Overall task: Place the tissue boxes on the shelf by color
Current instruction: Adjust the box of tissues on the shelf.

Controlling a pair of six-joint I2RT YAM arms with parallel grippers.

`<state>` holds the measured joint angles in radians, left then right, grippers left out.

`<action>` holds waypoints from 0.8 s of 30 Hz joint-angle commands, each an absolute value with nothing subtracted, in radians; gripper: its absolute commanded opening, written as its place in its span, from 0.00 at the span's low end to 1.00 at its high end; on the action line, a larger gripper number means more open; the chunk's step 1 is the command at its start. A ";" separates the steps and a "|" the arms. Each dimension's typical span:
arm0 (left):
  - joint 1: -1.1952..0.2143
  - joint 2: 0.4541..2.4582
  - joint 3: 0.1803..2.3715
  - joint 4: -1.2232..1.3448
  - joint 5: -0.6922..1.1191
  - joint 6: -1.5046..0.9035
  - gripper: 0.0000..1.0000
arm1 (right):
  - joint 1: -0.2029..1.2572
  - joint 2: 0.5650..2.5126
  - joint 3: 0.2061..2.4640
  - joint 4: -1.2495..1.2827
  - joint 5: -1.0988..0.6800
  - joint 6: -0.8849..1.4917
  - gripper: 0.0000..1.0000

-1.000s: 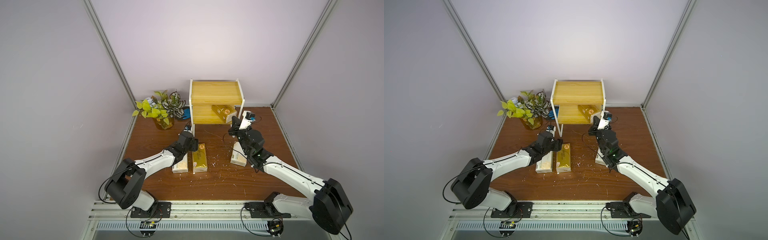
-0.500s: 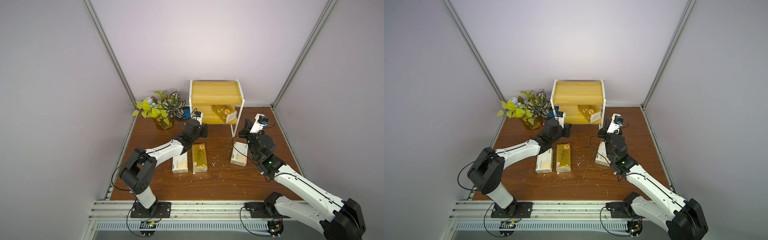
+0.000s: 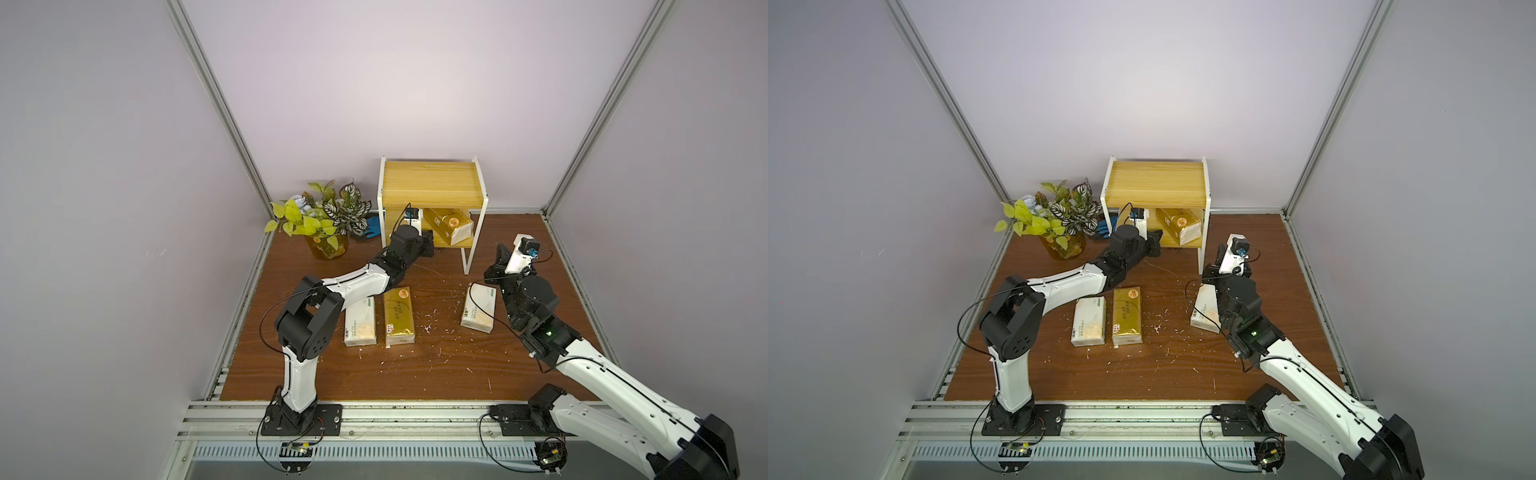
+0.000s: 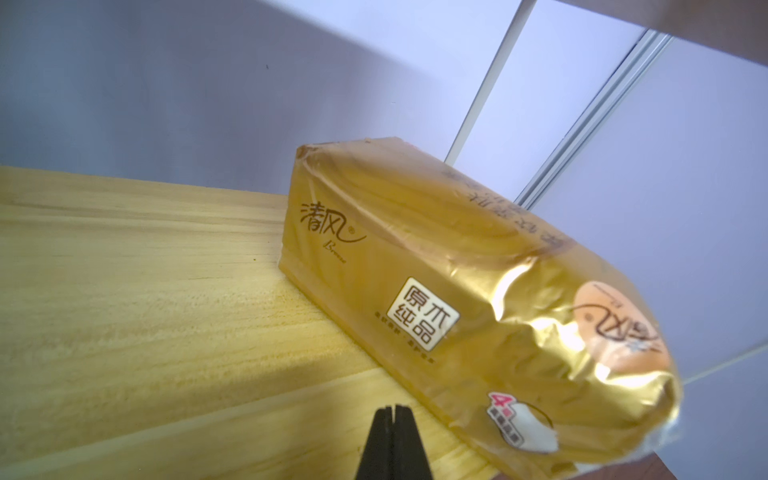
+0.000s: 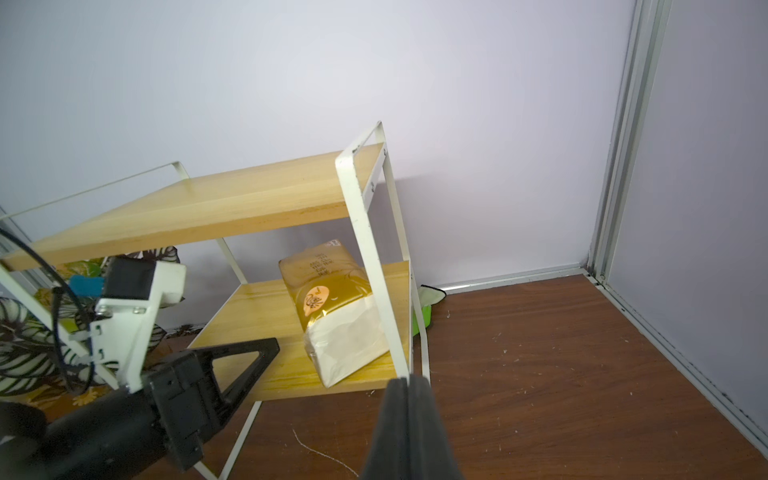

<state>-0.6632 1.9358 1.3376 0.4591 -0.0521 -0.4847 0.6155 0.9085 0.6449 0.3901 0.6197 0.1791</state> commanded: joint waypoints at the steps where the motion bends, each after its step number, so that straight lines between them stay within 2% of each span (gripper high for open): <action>1: -0.684 1.945 1.378 0.483 -0.104 -0.472 0.01 | 0.610 0.887 0.630 0.412 0.618 0.168 0.00; 24: -0.744 2.096 1.646 0.469 -0.328 -0.337 0.01 | 0.599 0.768 0.533 0.381 0.581 0.193 0.00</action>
<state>-0.7334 2.1063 1.5768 0.3973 -0.2787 -0.3931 0.6025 0.7994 0.5407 0.3626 0.5926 0.1833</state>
